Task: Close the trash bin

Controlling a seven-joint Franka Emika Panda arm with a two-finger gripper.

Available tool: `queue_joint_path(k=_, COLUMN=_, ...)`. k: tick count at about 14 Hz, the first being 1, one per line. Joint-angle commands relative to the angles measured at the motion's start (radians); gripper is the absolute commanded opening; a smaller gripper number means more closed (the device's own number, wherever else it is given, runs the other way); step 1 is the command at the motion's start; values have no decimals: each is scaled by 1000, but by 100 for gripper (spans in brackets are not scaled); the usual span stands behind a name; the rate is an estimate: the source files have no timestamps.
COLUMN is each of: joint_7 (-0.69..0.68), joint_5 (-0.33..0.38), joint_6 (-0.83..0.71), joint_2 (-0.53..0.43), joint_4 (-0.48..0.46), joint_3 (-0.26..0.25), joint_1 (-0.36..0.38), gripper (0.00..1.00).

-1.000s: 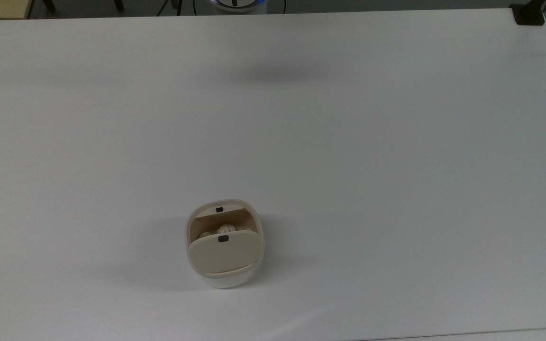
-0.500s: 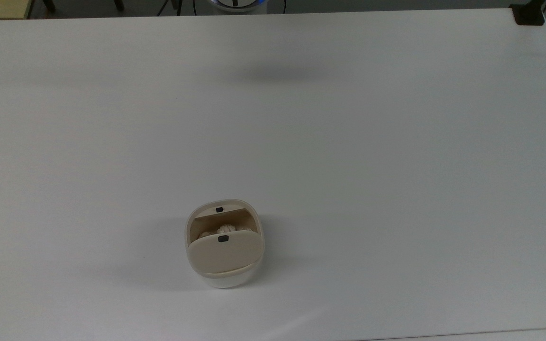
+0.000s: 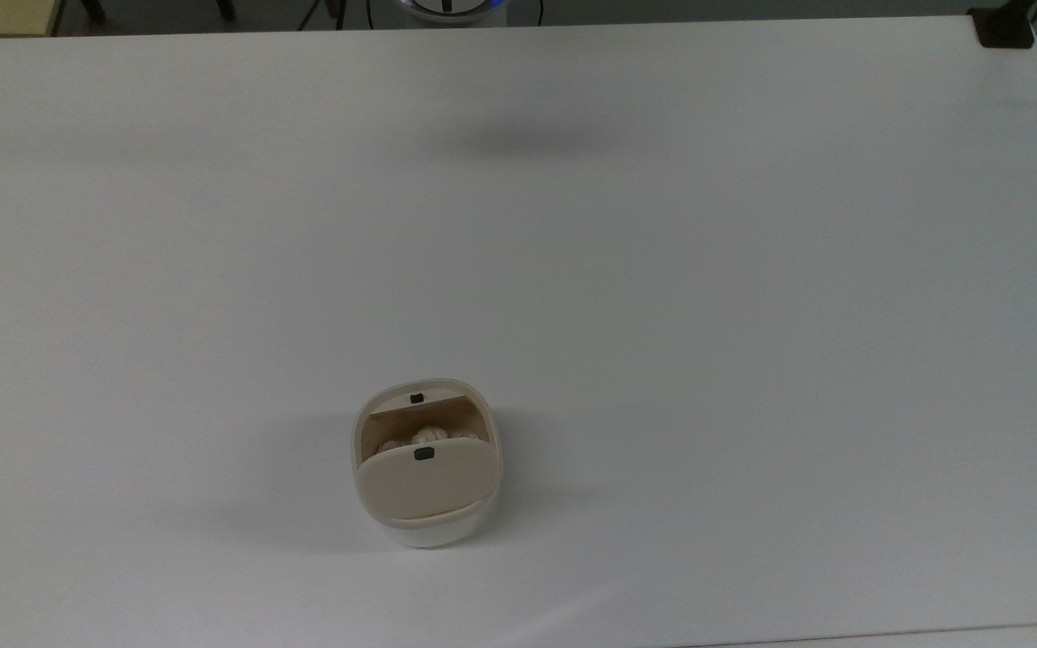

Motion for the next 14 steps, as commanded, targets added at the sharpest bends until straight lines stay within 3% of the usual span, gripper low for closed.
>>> queue_joint_path(k=1, joint_7=-12, joint_5=-9, joint_6=-17, joint_2=2, joint_4=10, joint_3=5, joint_1=-6, gripper=100)
queue_joint_path(k=8, joint_7=-55, joint_5=-14, joint_6=-6, joint_2=17, joint_4=12, joint_3=0, joint_1=-14, gripper=100)
queue_joint_path(k=11, joint_7=-92, joint_5=-24, joint_6=64, joint_2=67, joint_4=59, joint_3=-3, joint_1=-16, gripper=100)
queue_joint_path(k=12, joint_7=-89, joint_5=-24, joint_6=110, joint_2=80, joint_4=64, joint_3=-3, joint_1=-16, gripper=98)
queue_joint_path(k=14, joint_7=-38, joint_5=-24, joint_6=217, joint_2=110, joint_4=68, joint_3=-3, joint_1=-22, gripper=82)
